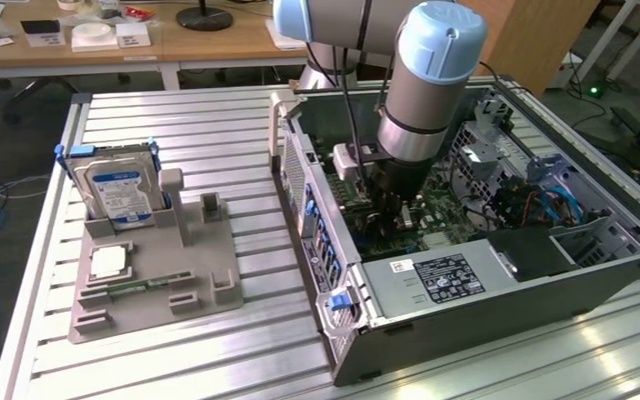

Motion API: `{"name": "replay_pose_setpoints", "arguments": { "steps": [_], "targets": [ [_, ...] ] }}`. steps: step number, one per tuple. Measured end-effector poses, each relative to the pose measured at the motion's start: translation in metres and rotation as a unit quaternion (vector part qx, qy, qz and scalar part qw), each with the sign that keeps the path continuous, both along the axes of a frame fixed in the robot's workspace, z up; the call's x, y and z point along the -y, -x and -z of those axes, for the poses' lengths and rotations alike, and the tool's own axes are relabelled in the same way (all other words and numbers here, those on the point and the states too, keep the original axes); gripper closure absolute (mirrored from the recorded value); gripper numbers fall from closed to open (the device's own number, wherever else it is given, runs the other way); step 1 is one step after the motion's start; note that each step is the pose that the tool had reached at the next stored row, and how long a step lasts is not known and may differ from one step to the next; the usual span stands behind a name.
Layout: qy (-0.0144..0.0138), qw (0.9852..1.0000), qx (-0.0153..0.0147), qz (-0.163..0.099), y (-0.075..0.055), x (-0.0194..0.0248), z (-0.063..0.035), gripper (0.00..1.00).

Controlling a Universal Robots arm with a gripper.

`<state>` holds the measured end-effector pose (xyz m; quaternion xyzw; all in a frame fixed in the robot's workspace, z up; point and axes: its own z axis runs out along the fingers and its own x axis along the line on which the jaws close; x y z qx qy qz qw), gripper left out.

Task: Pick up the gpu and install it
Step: 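Insert the gpu into the slot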

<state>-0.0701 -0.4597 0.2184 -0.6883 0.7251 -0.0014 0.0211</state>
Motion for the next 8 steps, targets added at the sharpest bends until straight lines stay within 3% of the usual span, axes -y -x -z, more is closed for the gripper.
{"name": "replay_pose_setpoints", "arguments": {
  "steps": [8],
  "targets": [
    [0.0001,1.0,0.0005,0.0,0.0,0.0,-0.035,0.65]
  ]
}}
